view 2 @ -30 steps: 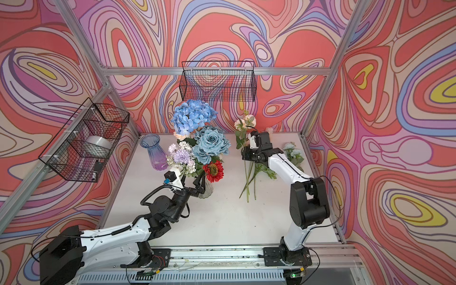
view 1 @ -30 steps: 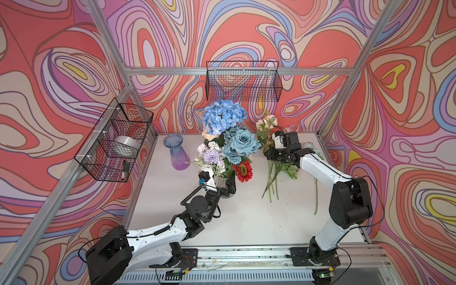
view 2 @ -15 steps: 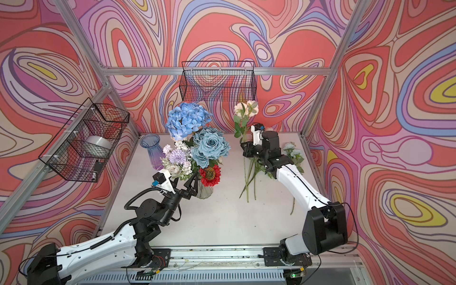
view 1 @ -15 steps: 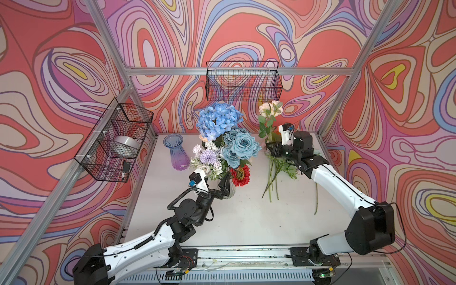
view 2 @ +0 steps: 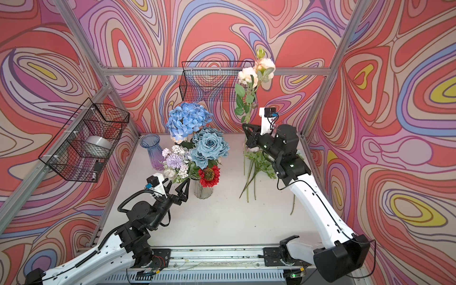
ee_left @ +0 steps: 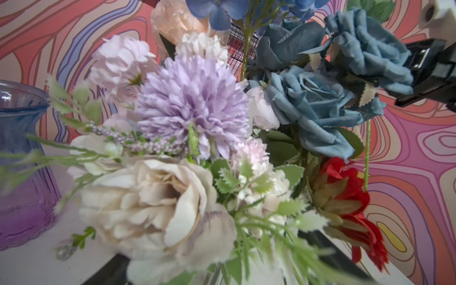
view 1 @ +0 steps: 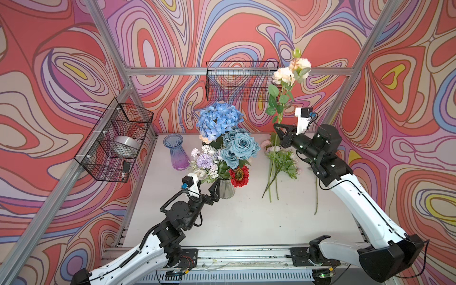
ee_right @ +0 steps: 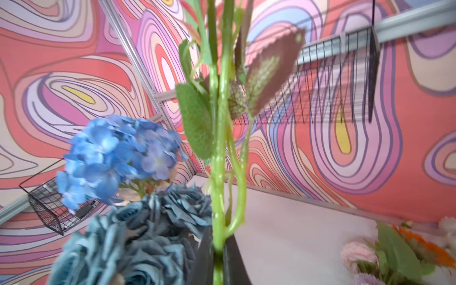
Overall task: Arrange flowers in a vase
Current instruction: Place the flower in the vase.
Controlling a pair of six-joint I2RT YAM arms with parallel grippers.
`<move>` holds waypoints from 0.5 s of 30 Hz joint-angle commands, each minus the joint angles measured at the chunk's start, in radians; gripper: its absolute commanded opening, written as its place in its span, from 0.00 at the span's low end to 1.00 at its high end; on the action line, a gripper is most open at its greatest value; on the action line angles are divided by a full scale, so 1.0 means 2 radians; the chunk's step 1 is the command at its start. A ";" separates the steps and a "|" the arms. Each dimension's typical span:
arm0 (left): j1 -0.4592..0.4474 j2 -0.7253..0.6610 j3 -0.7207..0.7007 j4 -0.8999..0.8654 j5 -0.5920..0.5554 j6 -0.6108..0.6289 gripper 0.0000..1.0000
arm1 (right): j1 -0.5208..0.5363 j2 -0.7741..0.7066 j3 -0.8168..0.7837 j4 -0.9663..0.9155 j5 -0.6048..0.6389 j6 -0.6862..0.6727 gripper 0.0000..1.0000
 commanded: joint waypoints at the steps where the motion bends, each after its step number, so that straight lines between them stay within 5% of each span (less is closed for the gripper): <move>1: 0.017 0.001 -0.002 -0.011 0.060 -0.020 0.88 | 0.014 -0.007 0.039 0.002 -0.006 -0.013 0.00; 10: 0.032 -0.021 -0.009 -0.043 0.093 -0.036 0.98 | 0.087 -0.015 0.028 0.122 -0.062 0.011 0.00; 15: 0.071 -0.041 -0.004 -0.080 0.140 -0.053 0.94 | 0.130 0.016 0.032 0.191 -0.103 0.066 0.00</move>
